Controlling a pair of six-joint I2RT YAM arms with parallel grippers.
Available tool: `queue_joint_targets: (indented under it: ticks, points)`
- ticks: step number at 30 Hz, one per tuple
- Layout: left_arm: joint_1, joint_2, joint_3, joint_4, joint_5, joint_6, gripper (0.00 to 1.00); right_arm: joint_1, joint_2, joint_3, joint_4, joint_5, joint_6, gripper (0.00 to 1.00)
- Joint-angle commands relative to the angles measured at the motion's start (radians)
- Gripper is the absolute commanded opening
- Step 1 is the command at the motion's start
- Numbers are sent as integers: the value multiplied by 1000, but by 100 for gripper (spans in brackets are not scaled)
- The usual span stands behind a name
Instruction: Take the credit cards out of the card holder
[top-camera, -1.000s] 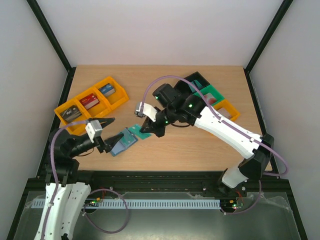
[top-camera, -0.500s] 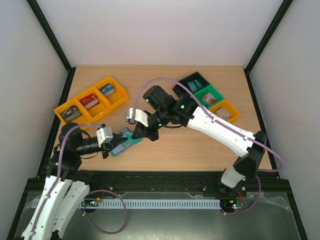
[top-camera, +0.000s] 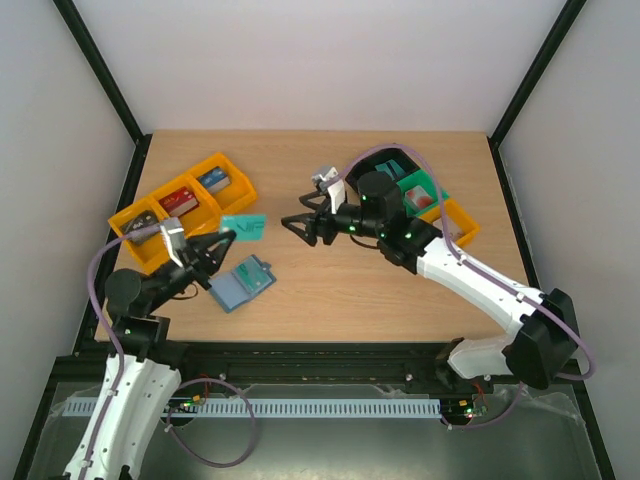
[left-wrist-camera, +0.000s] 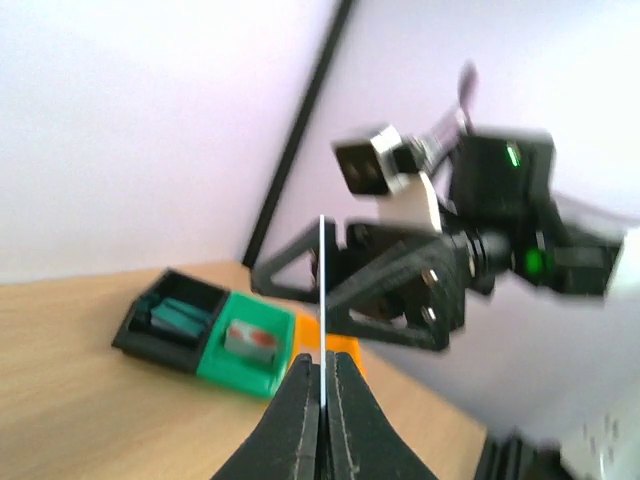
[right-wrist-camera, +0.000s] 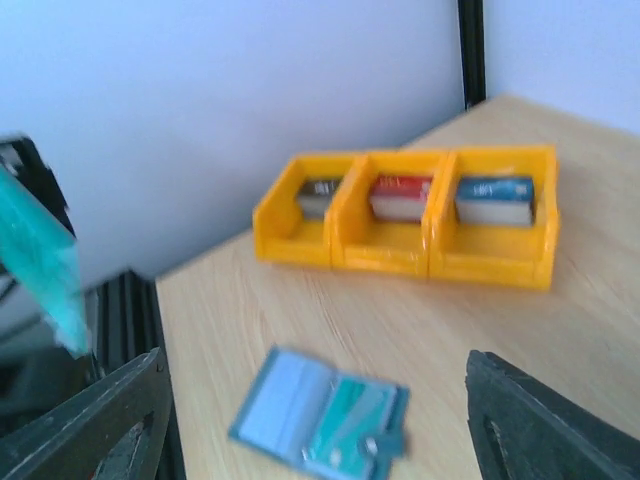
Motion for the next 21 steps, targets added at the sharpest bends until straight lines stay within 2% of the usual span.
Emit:
queue_joint_targets:
  ticks: [1, 4, 6, 7, 9, 12, 15, 18, 21]
  points:
    - [45, 13, -22, 353, -223, -519, 2, 12, -57, -61, 489, 19, 218, 81]
    - [50, 24, -21, 353, -298, -584, 2, 12, -46, -5, 494, 63, 232, 86]
    - [50, 32, -28, 389, -310, -614, 2, 11, 1, 84, 464, 33, 299, 86]
    - [52, 36, -27, 398, -321, -631, 2, 15, 16, 107, 485, 17, 318, 82]
    - [55, 45, -19, 389, -348, -664, 2, 49, 2, 99, 507, 52, 212, 79]
    - [55, 60, 10, 311, -400, -713, 2, 176, -66, 12, 526, 332, -302, 82]
    - [56, 81, 25, 268, -433, -765, 2, 278, -61, -58, 624, 519, -883, 83]
    - [55, 91, 33, 260, -431, -768, 2, 322, 5, -103, 803, 610, -1286, 78]
    - [57, 94, 42, 235, -436, -762, 2, 350, 86, -127, 929, 593, -1647, 76]
